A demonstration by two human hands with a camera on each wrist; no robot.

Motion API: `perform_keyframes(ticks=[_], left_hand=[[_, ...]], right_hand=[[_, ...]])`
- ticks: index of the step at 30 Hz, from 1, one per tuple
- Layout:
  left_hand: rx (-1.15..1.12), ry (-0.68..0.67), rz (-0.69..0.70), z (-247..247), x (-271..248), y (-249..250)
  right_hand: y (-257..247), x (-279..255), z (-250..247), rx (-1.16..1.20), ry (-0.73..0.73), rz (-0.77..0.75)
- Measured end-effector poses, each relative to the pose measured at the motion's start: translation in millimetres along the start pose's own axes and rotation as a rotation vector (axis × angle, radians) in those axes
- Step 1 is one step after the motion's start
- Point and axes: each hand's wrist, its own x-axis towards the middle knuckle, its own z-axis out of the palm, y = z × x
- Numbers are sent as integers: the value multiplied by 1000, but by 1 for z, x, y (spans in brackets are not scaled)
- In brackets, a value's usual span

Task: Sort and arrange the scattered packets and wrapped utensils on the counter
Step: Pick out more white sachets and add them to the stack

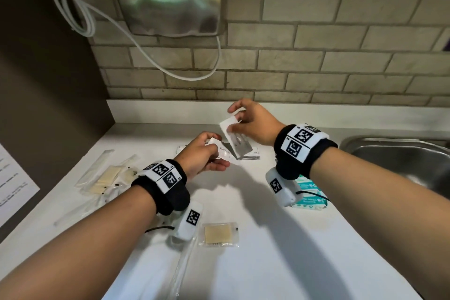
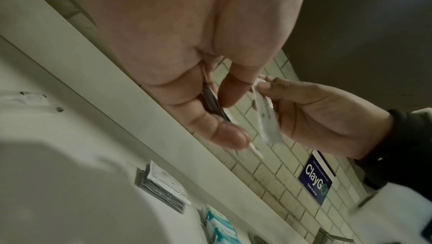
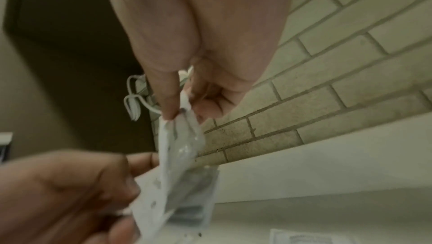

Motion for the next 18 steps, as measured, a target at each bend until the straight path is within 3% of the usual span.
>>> perform_keyframes(ticks=[3, 7, 12, 15, 18], left_hand=[[-6, -10, 31, 5, 3, 2], [-11, -34, 44, 8, 6, 5], [-6, -116, -6, 9, 8, 1], [69, -78, 3, 5, 11, -10], [103, -53, -5, -2, 17, -20]], right_hand=[[2, -3, 5, -261, -163, -40], [8, -3, 10, -384, -83, -134], [20, -7, 16, -373, -103, -150], [29, -12, 11, -236, -145, -75], [37, -16, 8, -170, -79, -32]])
